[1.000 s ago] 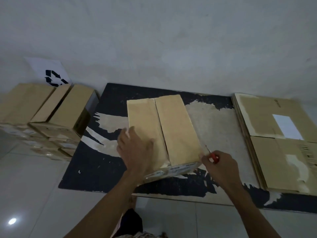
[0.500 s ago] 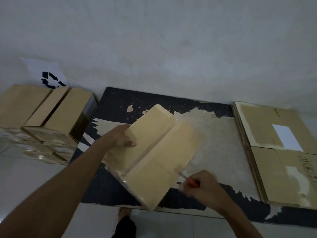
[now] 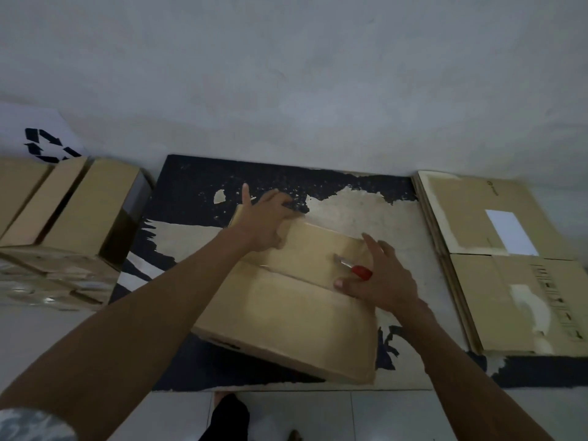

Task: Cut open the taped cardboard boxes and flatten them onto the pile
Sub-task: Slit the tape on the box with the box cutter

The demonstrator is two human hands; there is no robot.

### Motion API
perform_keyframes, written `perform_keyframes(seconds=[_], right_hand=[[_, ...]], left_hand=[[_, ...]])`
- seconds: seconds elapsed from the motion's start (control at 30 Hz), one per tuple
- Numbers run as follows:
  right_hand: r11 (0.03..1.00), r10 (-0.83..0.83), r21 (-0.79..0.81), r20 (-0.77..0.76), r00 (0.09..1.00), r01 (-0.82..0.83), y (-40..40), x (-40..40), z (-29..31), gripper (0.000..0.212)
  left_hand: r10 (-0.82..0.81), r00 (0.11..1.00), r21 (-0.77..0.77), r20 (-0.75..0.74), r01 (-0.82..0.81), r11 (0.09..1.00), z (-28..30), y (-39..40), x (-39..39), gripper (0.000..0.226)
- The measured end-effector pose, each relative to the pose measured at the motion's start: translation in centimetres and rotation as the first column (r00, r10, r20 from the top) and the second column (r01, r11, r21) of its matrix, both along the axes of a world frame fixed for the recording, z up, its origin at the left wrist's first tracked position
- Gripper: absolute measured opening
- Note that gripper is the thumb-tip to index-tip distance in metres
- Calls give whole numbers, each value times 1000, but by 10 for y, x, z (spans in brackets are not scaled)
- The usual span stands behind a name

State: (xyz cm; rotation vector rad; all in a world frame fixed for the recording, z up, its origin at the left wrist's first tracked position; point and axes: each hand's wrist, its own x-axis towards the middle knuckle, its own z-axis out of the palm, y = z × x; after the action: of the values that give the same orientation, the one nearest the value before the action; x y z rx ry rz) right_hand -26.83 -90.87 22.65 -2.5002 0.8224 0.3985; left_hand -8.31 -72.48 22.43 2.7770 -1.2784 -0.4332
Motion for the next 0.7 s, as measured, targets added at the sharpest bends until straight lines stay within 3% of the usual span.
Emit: perform_keyframes(seconds=[0.1, 0.17, 0.3, 0.43, 0.5, 0.57, 0.63, 0.7], right_hand=[[999, -18, 34, 5, 1000, 18, -11, 8, -3, 124], [999, -46, 5, 34, 998, 46, -12, 10, -5, 117], [981, -192, -6, 105, 976, 194, -5, 5, -15, 114], [869, -492, 46, 187, 850, 493, 6, -15, -22, 109], [817, -576, 75, 157, 803, 571, 13, -26, -23, 110], [857, -515, 34, 102, 851, 514, 19, -40, -24, 107], [938, -347, 3, 54, 936, 348, 24, -57, -25, 90], [978, -210, 8, 48, 977, 209, 29, -73, -24, 71]], left_hand=[[215, 976, -179, 19, -208, 962, -3, 25, -13, 75], [334, 941, -311, -58, -335, 889, -5, 47, -27, 69], [557, 813, -479, -169, -561, 675, -12, 93, -62, 62], [679, 641, -483, -359, -750, 452, -22, 108, -100, 75], [592, 580, -336, -560, -811, 478, -24, 101, -119, 95], [453, 480, -179, -751, -809, 560, -22, 82, -136, 108], [393, 444, -160, -806, -801, 576, -24, 65, -144, 100], [421, 498, -226, -758, -807, 545, -24, 55, -139, 83]])
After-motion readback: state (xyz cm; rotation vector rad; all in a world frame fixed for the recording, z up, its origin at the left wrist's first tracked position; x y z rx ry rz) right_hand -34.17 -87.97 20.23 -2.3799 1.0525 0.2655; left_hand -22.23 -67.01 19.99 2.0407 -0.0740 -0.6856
